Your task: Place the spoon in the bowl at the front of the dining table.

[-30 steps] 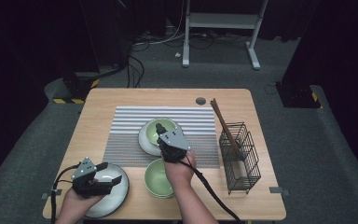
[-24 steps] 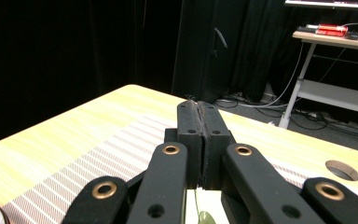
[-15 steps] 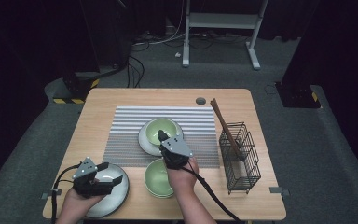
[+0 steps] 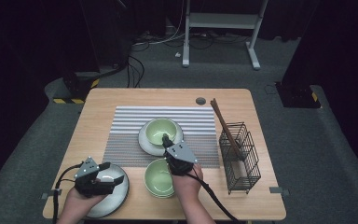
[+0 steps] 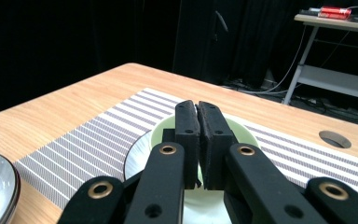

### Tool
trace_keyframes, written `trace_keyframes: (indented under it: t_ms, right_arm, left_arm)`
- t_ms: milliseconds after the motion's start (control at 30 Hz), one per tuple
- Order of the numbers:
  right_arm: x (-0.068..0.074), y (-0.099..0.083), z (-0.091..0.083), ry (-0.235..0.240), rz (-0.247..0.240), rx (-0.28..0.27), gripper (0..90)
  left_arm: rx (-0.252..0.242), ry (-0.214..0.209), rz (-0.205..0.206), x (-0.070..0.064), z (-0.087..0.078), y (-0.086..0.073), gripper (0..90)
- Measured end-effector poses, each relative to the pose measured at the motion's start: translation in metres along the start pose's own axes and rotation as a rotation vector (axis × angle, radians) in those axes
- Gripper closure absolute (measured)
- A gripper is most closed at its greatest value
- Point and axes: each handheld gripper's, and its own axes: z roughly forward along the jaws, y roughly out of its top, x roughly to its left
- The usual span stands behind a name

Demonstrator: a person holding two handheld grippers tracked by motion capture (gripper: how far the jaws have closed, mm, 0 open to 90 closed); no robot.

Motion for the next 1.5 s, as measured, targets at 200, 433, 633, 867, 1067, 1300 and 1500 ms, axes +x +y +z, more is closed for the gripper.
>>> trace_keyframes:
  t_ms: [200, 433, 633, 867, 1067, 1300, 1500]
  right_arm:
    - [-0.003, -0.006, -0.003, -0.007, -0.001, 0.012, 86.5]
    - [-0.007, -0.017, -0.004, -0.015, 0.001, 0.042, 85.2]
    - [-0.009, -0.024, -0.005, -0.018, 0.002, 0.057, 84.0]
    - [-0.010, -0.029, -0.008, -0.017, -0.010, 0.067, 83.3]
    - [-0.011, -0.031, -0.009, -0.022, -0.006, 0.068, 81.9]
    - [-0.012, -0.031, -0.010, -0.024, -0.003, 0.067, 80.0]
    - [-0.014, -0.031, -0.008, -0.037, -0.003, 0.068, 79.5]
  left_arm:
    - [0.004, -0.004, 0.003, -0.001, 0.001, 0.000, 17.9]
    - [0.006, -0.006, 0.004, -0.001, 0.001, 0.001, 17.9]
    - [0.010, -0.003, 0.005, -0.001, 0.002, 0.000, 18.0]
    - [0.015, -0.005, 0.006, -0.002, 0.004, 0.000, 18.0]
    - [0.012, -0.005, 0.005, -0.002, 0.003, 0.001, 18.1]
    - [0.014, -0.005, 0.008, -0.002, 0.004, 0.001, 18.1]
    - [0.013, -0.005, 0.007, -0.002, 0.003, 0.001, 18.3]
